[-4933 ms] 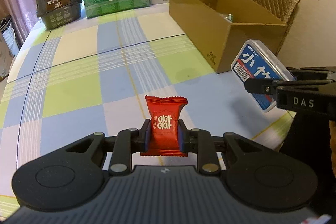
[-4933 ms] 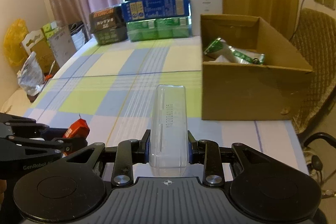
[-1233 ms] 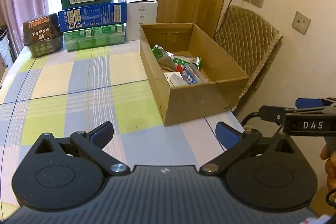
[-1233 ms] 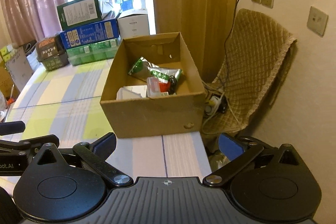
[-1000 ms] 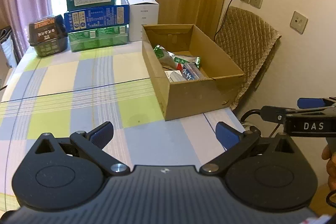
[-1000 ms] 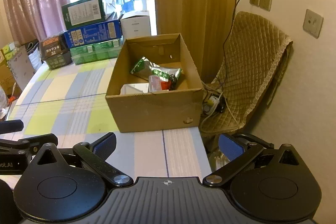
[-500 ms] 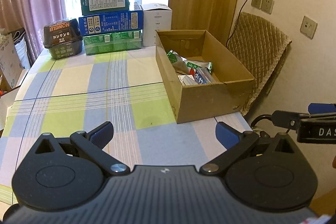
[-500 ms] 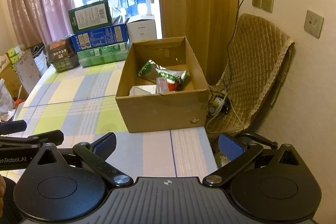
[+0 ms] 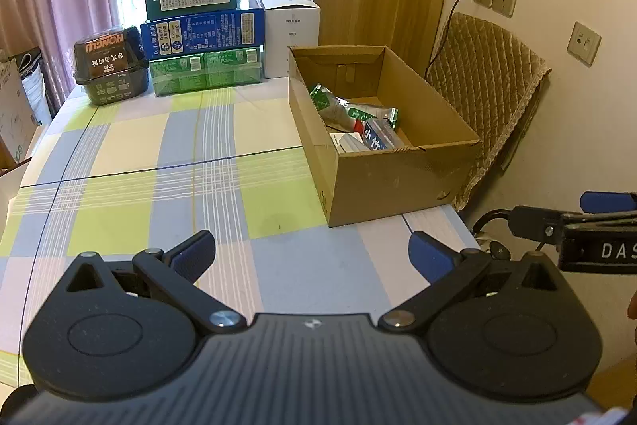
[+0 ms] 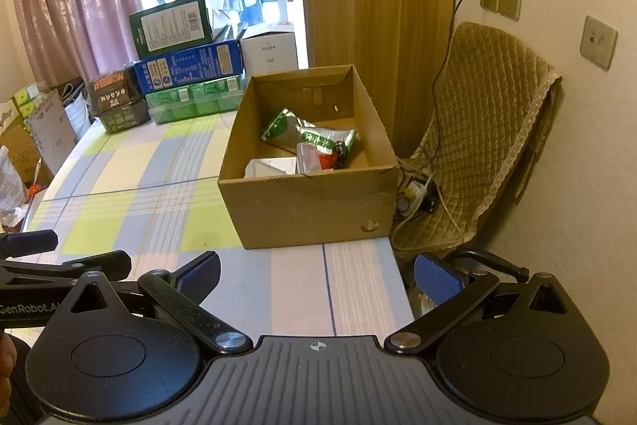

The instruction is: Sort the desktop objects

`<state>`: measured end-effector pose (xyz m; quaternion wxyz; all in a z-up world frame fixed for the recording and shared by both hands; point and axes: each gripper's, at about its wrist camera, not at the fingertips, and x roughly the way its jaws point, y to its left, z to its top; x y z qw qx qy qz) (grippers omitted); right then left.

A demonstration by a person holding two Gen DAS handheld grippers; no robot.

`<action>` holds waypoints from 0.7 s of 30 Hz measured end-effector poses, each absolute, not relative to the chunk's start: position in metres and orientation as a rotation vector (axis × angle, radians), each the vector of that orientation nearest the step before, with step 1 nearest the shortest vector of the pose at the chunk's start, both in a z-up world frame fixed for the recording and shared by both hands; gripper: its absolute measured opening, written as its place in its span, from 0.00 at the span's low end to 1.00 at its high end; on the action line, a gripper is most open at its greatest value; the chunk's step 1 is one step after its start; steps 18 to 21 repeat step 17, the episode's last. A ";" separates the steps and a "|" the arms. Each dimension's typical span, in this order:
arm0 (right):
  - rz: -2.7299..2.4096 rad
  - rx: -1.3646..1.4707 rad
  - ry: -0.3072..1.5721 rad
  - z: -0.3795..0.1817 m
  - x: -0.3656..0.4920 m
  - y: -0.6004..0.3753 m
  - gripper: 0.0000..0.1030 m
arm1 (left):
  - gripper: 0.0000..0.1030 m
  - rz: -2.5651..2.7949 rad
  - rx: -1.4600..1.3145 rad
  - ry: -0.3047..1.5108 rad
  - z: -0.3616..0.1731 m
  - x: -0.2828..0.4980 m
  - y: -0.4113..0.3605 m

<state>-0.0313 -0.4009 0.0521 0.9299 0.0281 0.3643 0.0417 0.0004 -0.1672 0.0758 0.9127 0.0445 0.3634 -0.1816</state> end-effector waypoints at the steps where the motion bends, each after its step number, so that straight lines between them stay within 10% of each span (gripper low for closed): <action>1: 0.085 0.058 0.747 0.051 -0.031 -0.401 0.98 | 0.99 -0.374 0.094 0.749 0.075 0.001 -0.168; 21: 0.076 0.054 0.756 0.045 -0.028 -0.402 0.98 | 0.99 -0.396 0.092 0.742 0.071 0.003 -0.173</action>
